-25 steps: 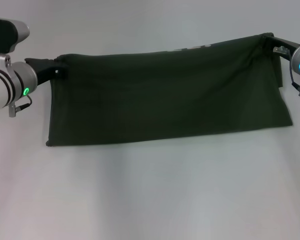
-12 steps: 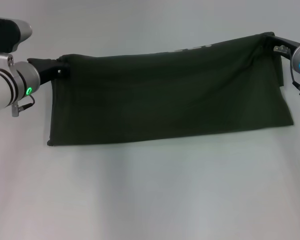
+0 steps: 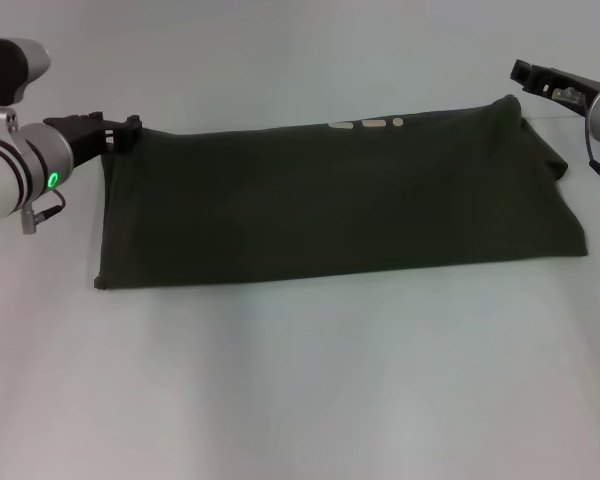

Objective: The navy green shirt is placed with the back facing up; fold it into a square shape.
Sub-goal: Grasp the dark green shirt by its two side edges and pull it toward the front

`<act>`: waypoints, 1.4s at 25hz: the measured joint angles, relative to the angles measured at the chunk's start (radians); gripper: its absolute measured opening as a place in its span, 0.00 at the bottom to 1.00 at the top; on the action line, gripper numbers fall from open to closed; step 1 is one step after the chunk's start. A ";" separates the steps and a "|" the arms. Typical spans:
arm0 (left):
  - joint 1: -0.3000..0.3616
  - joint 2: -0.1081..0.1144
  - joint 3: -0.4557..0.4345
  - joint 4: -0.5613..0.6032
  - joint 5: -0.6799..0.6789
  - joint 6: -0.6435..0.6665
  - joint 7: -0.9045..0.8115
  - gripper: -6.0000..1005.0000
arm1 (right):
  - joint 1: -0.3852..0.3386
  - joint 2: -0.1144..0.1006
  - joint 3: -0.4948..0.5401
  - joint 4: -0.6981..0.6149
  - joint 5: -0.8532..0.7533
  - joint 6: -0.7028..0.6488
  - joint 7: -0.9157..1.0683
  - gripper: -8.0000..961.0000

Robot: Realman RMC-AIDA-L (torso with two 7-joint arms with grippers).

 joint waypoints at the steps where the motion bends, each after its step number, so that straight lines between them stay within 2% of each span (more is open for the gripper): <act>1: 0.000 0.000 0.000 0.000 0.000 0.000 0.000 0.36 | 0.000 -0.001 0.000 0.000 0.000 0.000 0.000 0.46; 4: 0.004 0.000 0.002 0.002 -0.001 0.002 0.000 0.48 | -0.002 -0.003 0.000 0.000 -0.001 -0.002 0.001 0.61; 8: 0.025 0.005 -0.001 0.016 -0.001 0.045 -0.001 0.51 | -0.027 -0.015 0.000 -0.001 -0.002 -0.042 0.018 0.69; 10: 0.049 0.013 -0.002 0.036 -0.001 0.103 -0.005 0.52 | -0.054 -0.032 0.000 -0.007 -0.003 -0.111 0.055 0.73; 13: 0.097 0.031 -0.003 0.095 -0.009 0.239 -0.022 0.54 | -0.106 -0.076 -0.001 -0.010 -0.007 -0.264 0.131 0.79; 16: 0.135 0.073 -0.004 0.117 -0.037 0.418 -0.036 0.54 | -0.152 -0.119 -0.027 -0.011 -0.010 -0.380 0.189 0.82; 21: 0.169 0.160 -0.003 0.100 -0.036 0.660 -0.110 0.54 | -0.227 -0.188 -0.137 -0.024 -0.012 -0.529 0.277 0.82; 22: 0.171 0.166 -0.002 0.099 -0.032 0.679 -0.121 0.54 | -0.240 -0.197 -0.157 -0.030 -0.012 -0.548 0.291 0.82; 25: 0.184 0.204 0.001 0.097 0.002 0.770 -0.196 0.54 | -0.272 -0.228 -0.222 -0.054 -0.021 -0.618 0.357 0.82; 29: 0.186 0.232 -0.004 0.109 0.080 0.855 -0.287 0.54 | -0.287 -0.257 -0.268 -0.108 -0.104 -0.697 0.471 0.82; 35: 0.154 0.255 -0.004 0.129 0.233 0.929 -0.404 0.54 | -0.262 -0.269 -0.269 -0.184 -0.285 -0.781 0.623 0.81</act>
